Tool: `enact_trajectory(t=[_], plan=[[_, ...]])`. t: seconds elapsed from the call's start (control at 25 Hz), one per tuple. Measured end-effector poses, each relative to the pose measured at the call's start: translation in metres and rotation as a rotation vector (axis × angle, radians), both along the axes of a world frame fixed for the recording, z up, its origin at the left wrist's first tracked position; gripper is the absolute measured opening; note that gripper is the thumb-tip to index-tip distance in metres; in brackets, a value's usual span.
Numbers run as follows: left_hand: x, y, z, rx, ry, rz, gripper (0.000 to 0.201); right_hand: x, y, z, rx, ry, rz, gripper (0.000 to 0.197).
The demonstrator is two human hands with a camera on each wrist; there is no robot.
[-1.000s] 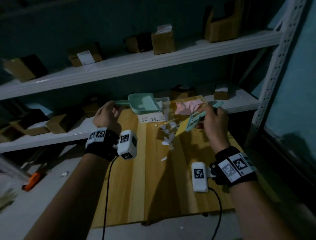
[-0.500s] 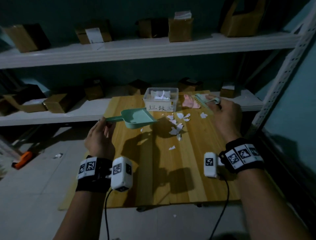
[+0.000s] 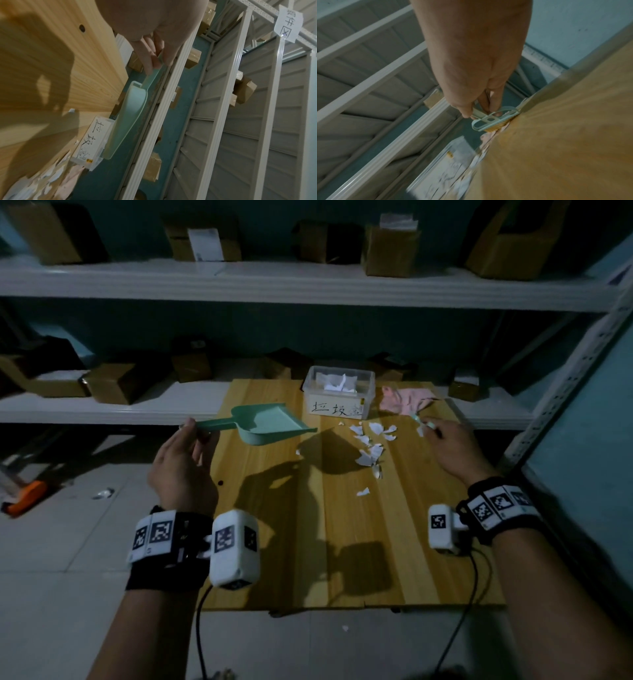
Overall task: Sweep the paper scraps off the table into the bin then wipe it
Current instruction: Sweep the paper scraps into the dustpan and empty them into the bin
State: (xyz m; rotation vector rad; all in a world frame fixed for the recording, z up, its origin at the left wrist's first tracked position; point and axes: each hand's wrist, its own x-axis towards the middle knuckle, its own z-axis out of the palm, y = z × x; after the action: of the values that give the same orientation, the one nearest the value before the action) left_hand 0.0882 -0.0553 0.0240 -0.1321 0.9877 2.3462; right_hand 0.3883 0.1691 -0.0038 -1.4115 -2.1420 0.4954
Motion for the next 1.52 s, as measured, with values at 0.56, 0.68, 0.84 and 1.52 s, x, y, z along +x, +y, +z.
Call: enact_trajectory(t=[0.56,0.68,0.84,1.52], plan=[[0.006,0.001,0.005,-0.022,-0.039,-0.035,0.023,-0.05,-0.046,0.016,-0.182,-0.169,0.261,0.036],[0.007,0.002,0.005,-0.03,-0.041,-0.063,0.023,-0.044,-0.053,0.029,-0.191,-0.146,0.303,0.028],[0.007,0.002,0.001,-0.026,-0.023,-0.119,0.023,-0.032,-0.058,0.047,-0.161,-0.114,0.346,0.023],[-0.014,-0.002,-0.007,-0.11,0.061,-0.37,0.034,-0.031,-0.049,0.04,0.221,-0.238,-0.037,0.027]])
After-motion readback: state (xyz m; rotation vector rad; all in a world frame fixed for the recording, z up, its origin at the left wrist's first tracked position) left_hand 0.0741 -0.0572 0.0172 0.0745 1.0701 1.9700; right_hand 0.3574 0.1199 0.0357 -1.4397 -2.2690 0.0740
